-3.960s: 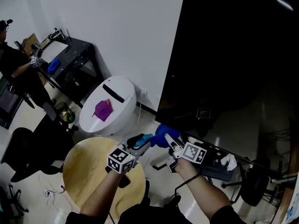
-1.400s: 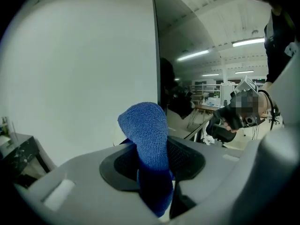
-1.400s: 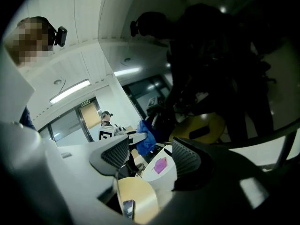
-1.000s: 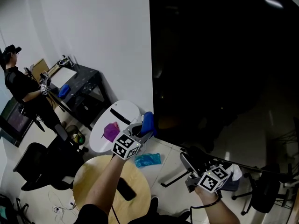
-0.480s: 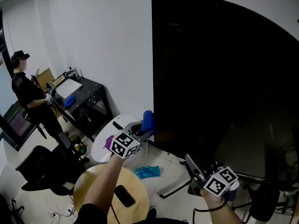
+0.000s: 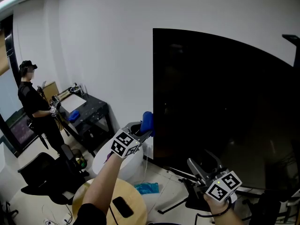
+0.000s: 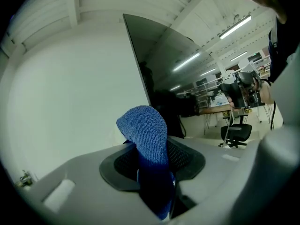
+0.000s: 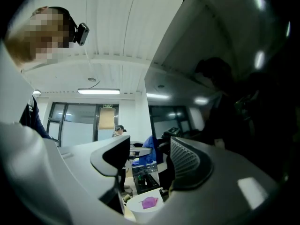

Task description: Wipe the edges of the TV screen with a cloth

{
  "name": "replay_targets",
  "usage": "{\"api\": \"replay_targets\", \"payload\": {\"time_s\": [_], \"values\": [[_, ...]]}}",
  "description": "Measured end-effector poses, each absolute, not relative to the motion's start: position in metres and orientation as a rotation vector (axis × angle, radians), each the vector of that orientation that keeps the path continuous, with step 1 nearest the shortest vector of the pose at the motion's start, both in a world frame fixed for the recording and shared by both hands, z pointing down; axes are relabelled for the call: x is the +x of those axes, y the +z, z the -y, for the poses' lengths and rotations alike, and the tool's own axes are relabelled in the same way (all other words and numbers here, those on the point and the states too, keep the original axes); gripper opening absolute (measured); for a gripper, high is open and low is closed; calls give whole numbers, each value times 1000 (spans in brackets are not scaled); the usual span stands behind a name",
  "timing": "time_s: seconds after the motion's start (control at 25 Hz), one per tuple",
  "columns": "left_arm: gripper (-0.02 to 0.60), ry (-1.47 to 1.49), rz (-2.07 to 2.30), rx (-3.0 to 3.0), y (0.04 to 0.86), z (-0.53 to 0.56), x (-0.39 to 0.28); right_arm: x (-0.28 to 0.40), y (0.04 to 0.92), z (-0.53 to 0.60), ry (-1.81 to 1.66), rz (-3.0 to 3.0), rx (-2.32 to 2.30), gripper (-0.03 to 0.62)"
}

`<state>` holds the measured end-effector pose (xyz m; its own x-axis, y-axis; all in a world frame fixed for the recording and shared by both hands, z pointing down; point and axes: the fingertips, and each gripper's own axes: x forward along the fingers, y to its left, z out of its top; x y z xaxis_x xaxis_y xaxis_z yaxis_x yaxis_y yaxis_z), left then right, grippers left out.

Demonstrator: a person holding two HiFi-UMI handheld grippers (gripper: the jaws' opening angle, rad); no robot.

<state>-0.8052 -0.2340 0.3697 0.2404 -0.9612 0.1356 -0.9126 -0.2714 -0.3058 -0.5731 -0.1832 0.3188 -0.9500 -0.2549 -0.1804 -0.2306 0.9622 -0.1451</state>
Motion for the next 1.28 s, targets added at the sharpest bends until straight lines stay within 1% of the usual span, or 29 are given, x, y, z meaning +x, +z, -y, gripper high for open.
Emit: {"api": "replay_targets", "payload": {"time_s": [0.36, 0.6, 0.72, 0.84, 0.96, 1.28], "values": [[135, -427, -1739, -2236, 288, 229, -808, -560, 274, 177, -103, -2889, -323, 276], [135, -445, -1712, -2174, 244, 226, -809, -554, 239, 173, 31, -2881, -316, 273], [135, -471, -1691, -2133, 217, 226, -808, -556, 223, 168, 80, -2878, -293, 272], [135, -514, -1672, -2081, 191, 227, -809, -560, 211, 163, 56, -2868, -245, 268], [135, -508, -1655, -2056, 163, 228, -810, -564, 201, 161, 38, -2855, -217, 267], [135, -464, -1630, -2017, 95, 233, -812, -574, 164, 169, 166, -2854, -222, 262]]}}
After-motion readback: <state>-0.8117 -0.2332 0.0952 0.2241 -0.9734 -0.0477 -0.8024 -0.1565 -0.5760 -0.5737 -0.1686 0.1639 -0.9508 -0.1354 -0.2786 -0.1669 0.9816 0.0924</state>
